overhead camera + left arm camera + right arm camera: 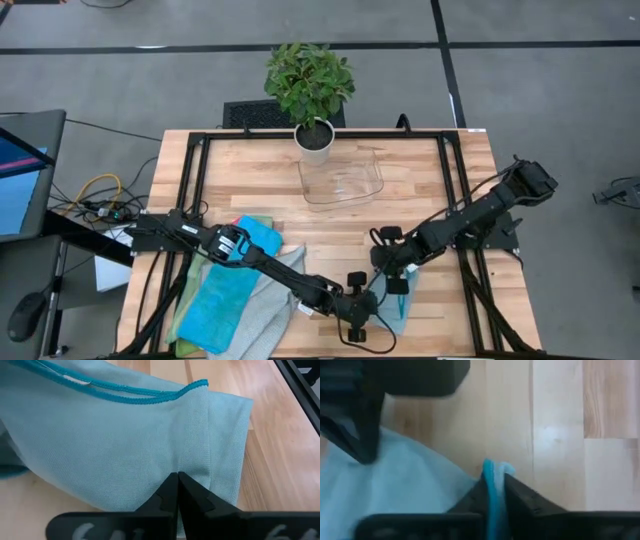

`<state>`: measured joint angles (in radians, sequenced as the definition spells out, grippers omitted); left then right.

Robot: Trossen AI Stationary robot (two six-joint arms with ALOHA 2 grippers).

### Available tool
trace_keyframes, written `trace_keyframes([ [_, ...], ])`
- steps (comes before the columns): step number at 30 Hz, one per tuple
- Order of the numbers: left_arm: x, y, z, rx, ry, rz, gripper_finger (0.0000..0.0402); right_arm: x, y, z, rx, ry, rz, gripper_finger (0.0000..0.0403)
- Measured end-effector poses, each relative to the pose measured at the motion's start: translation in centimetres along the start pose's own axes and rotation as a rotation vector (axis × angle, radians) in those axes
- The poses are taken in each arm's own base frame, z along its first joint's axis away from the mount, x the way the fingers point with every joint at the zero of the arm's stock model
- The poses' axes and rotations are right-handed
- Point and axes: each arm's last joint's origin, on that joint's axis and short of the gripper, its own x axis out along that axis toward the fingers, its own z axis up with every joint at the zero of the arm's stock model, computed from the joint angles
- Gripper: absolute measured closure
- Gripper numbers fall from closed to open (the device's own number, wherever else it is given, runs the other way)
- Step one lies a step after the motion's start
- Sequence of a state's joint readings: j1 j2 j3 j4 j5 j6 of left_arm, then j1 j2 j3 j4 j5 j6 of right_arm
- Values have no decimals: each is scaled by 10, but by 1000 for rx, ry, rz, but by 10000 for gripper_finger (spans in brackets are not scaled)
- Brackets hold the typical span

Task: Fold microfiber towels
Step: Fold the light blue microfiber cloth

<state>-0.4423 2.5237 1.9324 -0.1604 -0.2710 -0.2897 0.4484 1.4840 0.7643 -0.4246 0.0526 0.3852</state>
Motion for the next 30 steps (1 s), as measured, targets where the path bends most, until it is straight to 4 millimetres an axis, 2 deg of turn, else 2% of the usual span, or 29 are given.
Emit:
trace_keyframes([
  [2,0,0,0,0,0,0,401,-8,1,2,53,-36,19,387],
  [7,0,0,0,-12,0,2,401,-28,5,2,311,-90,66,383],
  [12,0,0,0,-20,0,4,401,-40,23,-13,443,-81,53,390],
  [17,0,0,0,-14,0,3,401,-29,46,-30,516,-47,-3,374],
  [24,0,0,0,-11,2,-2,401,-7,66,-49,608,-13,-88,373],
  [30,-1,0,1,-15,22,-53,401,2,78,-63,646,18,-121,310],
])
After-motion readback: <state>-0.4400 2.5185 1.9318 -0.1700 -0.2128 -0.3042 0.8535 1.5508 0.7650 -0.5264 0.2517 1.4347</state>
